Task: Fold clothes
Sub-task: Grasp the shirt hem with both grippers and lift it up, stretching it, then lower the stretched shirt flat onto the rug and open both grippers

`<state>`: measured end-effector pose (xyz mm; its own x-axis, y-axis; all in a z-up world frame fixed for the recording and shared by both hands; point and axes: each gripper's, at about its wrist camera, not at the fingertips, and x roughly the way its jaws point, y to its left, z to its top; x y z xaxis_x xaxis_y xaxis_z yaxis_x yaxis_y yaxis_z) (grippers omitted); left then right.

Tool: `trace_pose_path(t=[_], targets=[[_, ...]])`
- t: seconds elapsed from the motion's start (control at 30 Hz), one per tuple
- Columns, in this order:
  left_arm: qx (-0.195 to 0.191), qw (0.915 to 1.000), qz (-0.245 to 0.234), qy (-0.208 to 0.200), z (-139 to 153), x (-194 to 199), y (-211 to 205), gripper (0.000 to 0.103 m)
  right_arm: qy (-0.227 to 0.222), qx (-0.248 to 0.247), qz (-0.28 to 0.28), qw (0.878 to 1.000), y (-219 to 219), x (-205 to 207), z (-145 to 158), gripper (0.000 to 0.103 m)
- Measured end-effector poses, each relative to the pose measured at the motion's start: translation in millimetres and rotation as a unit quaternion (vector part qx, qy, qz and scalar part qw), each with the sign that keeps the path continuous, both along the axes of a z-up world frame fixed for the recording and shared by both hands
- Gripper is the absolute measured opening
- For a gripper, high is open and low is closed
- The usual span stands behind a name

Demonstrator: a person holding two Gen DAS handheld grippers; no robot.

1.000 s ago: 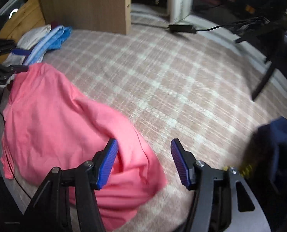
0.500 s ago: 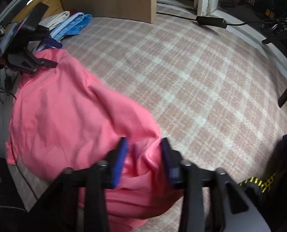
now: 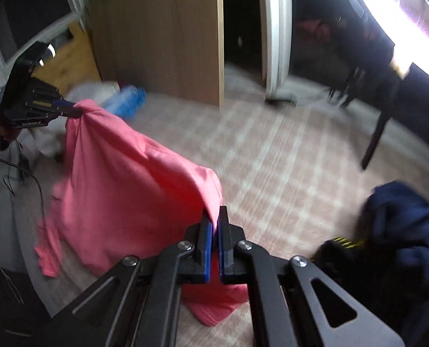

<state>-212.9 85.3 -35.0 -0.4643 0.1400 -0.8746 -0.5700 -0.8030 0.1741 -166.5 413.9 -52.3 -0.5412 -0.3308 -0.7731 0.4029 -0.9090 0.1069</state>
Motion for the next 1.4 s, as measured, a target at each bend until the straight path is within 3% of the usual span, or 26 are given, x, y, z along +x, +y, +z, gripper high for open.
trace_pose_path(t=[0.13, 0.27, 0.5, 0.6, 0.7, 0.83, 0.97, 1.13, 1.3, 1.4], targets=[[0.022, 0.9955, -0.005, 0.092, 80.2, 36.9, -12.3, 0.004, 0.088, 0.005, -0.032, 0.996, -3.5, 32.0, 75.4, 0.003], [0.035, 0.9833, -0.018, 0.177, 157.7, 61.3, -35.8, 0.004, 0.170, 0.010, -0.059, 0.984, -14.3, 73.0, 151.0, 0.003], [0.040, 0.9602, -0.027, 0.275, 249.2, 134.9, -61.4, 0.004, 0.292, 0.026, -0.093, 0.951, -39.0, 163.4, 265.2, 0.003], [0.062, 0.9504, -0.011, 0.305, 283.1, 173.4, -68.4, 0.004, 0.338, 0.034, -0.093, 0.936, -47.7, 206.1, 305.8, 0.003], [0.049, 0.9388, 0.015, 0.341, 309.0, 211.7, -68.5, 0.003, 0.373, 0.045, -0.086, 0.923, -52.4, 251.4, 339.1, 0.003], [0.056, 0.9281, 0.039, 0.366, 335.3, 270.6, -64.5, 0.003, 0.405, 0.050, -0.074, 0.910, -47.9, 305.4, 366.9, 0.003], [0.030, 0.9254, 0.045, 0.375, 347.0, 321.1, -47.6, 0.003, 0.423, 0.062, -0.067, 0.902, -37.9, 354.5, 384.1, 0.003], [0.020, 0.9243, 0.049, 0.378, 354.9, 358.6, -35.4, 0.003, 0.438, 0.069, -0.074, 0.893, -29.2, 386.8, 384.7, 0.003], [0.013, 0.9286, 0.046, 0.368, 353.8, 348.3, -24.7, 0.003, 0.433, 0.071, -0.086, 0.894, -23.7, 377.4, 380.2, 0.003], [0.011, 0.9348, 0.041, 0.353, 343.5, 326.8, -20.3, 0.003, 0.421, 0.086, -0.098, 0.898, -22.7, 350.4, 368.8, 0.003]])
